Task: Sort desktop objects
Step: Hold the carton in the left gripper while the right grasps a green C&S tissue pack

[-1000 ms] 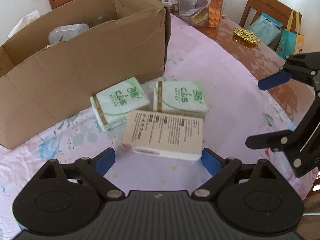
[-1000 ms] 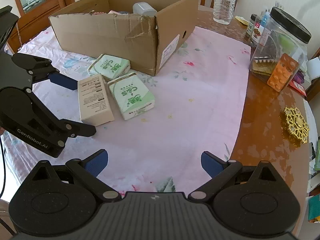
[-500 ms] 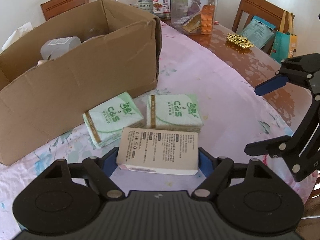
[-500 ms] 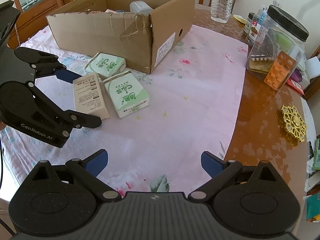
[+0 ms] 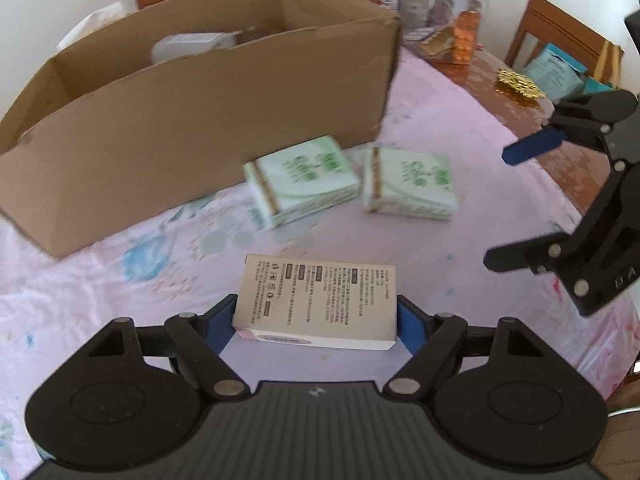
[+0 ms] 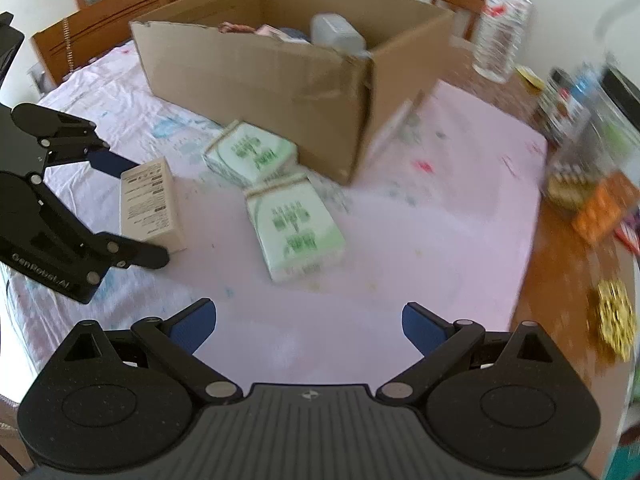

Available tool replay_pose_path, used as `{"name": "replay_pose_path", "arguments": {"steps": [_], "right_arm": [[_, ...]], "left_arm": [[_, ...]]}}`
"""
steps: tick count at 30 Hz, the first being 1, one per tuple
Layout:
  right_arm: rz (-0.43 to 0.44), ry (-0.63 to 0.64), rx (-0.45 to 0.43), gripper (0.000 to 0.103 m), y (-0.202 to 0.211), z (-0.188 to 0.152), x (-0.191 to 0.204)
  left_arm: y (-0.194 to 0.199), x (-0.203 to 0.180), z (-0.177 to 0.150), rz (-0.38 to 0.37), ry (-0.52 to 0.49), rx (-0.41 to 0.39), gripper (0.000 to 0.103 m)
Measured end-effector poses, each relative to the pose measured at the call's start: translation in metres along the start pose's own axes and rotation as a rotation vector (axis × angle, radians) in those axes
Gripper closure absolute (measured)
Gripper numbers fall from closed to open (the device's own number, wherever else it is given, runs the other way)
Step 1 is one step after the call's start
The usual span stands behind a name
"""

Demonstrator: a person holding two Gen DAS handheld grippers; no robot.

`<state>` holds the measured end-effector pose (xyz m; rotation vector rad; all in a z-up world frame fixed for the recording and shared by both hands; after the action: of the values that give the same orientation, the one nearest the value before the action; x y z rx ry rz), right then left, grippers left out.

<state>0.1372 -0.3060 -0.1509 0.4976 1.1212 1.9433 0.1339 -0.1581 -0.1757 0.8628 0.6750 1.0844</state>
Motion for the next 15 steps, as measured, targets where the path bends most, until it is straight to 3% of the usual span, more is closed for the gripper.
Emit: {"name": "replay_pose_path", "arguments": {"steps": [15], "right_arm": [[0.085,0.152,-0.018,0.002,-0.04,0.056,0.02]], "left_arm": [[0.013,0.037,-0.018,0.045,0.11,-0.013,0.023]]}}
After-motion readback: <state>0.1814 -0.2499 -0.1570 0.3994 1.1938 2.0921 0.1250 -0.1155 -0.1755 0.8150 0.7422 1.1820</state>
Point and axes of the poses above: each gripper's, at about its wrist camera, not at the fingertips, and y roughly against the way its jaws point, x to its left, z to its top, the point moved 8 cm from there along -y, roughly the way its jaws point, and after that the axes turned 7 degrees about y, right-handed, at the moved point
